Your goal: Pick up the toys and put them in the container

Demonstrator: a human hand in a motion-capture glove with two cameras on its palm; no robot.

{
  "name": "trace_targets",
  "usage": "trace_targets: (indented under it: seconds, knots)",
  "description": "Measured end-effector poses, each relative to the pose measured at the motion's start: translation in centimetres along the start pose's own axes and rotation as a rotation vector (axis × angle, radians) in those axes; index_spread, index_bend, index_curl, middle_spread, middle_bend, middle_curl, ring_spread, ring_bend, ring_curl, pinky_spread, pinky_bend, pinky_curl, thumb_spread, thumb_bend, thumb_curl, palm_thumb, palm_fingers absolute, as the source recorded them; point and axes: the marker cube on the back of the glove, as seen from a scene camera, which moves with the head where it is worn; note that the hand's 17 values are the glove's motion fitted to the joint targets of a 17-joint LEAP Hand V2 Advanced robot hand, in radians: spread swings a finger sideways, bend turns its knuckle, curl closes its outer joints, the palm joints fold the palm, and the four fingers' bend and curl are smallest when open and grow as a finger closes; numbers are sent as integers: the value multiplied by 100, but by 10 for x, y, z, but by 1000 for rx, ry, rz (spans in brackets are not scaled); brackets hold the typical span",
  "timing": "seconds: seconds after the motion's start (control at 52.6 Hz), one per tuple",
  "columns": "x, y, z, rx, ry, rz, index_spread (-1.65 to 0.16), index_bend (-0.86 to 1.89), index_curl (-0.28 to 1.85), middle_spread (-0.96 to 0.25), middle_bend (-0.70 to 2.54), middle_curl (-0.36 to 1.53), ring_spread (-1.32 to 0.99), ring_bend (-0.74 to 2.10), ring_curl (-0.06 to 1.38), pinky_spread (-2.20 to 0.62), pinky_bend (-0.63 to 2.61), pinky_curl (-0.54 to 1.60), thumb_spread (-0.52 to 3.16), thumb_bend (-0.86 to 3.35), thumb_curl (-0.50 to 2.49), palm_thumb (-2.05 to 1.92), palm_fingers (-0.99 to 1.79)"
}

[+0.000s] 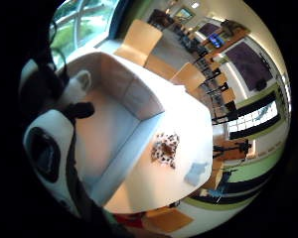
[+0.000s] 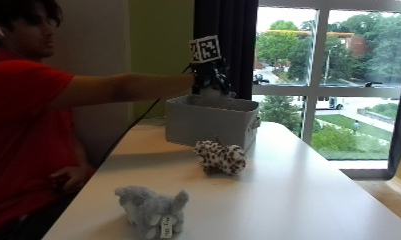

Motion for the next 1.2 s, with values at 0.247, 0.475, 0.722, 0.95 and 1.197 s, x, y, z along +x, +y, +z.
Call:
trace_targets:
  seconds: [0.247,0.475,0.722,0.95,1.197]
  knots:
    - [7,15,5,-118,-16,-13,-44,30,76,-31,47,46,-31,85,36,-15,97,41,104,-6,86,-3,27]
    - [48,41,1,-90,-10,18,-46,38,71,-25,40,42,-22,63,27,0,92,37,115,-6,64,-7,18]
    - [138,98,8,-78,4,164,-46,40,67,-22,37,41,-19,56,24,6,84,33,118,-6,49,-6,18]
    - [244,166,25,-125,129,368,-46,41,64,-21,34,39,-18,50,23,8,78,31,119,-5,41,-6,15]
    - [317,234,38,-160,217,443,-46,43,60,-17,24,37,-16,40,21,9,77,31,119,-4,36,-5,8]
